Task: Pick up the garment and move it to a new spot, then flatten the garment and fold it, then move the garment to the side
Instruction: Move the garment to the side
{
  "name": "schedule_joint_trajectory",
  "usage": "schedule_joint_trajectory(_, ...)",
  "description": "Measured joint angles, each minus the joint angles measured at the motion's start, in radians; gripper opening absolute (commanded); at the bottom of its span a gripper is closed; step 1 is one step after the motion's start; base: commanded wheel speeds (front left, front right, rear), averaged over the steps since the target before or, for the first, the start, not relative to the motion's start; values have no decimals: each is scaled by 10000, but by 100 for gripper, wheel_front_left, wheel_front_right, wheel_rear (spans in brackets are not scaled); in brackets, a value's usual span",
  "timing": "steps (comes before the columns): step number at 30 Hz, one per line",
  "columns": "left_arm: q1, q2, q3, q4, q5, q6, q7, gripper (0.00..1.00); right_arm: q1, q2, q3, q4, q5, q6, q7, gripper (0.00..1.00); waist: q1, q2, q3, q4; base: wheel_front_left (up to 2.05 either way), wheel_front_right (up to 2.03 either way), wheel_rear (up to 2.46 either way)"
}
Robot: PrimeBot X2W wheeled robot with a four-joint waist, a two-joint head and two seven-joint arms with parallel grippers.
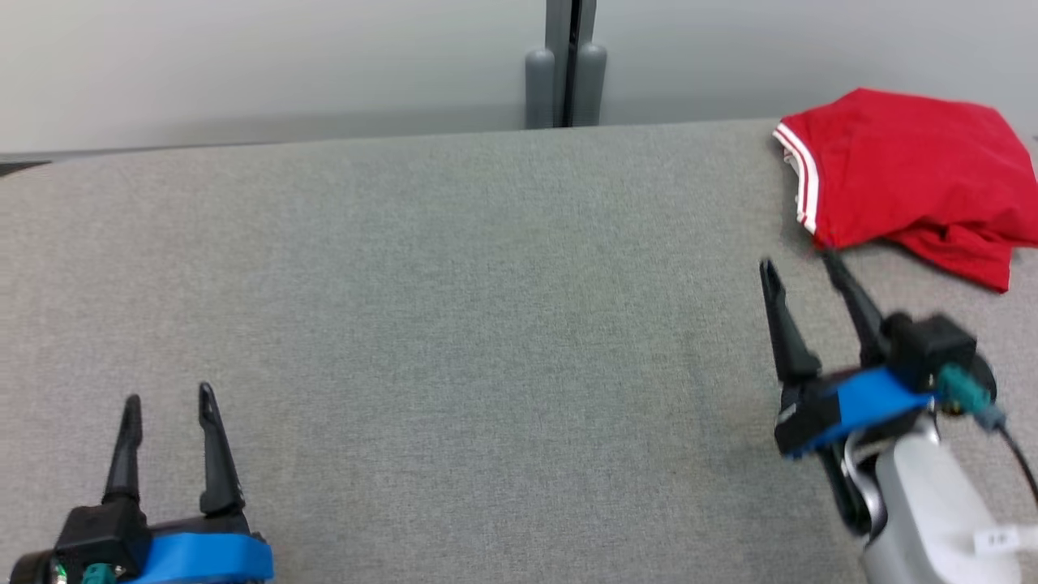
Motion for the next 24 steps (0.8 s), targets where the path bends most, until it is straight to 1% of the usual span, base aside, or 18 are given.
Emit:
schedule_joint_trajectory(5,134,-15,-146,376,-4,-15,2,100,1534,336,-232,-650,-44,0,2,100,0,0,-427,137,0,0,0)
schedule_joint_trajectory(11,353,-21,-332,677,-23,-17,2,100,2956,533,-535,-1327,-96,0,0,100,0,1,-941,268,0,0,0)
schedule_joint_trajectory(17,606,-23,-499,842,-10,-19,2,100,3813,790,-922,-1693,-253,0,0,100,1,2,-1399,316,0,0,0)
schedule_joint_trajectory(24,915,-27,-610,1085,73,-115,2,100,4260,924,-1172,-1691,-282,0,0,100,1,1,-1790,301,0,0,0)
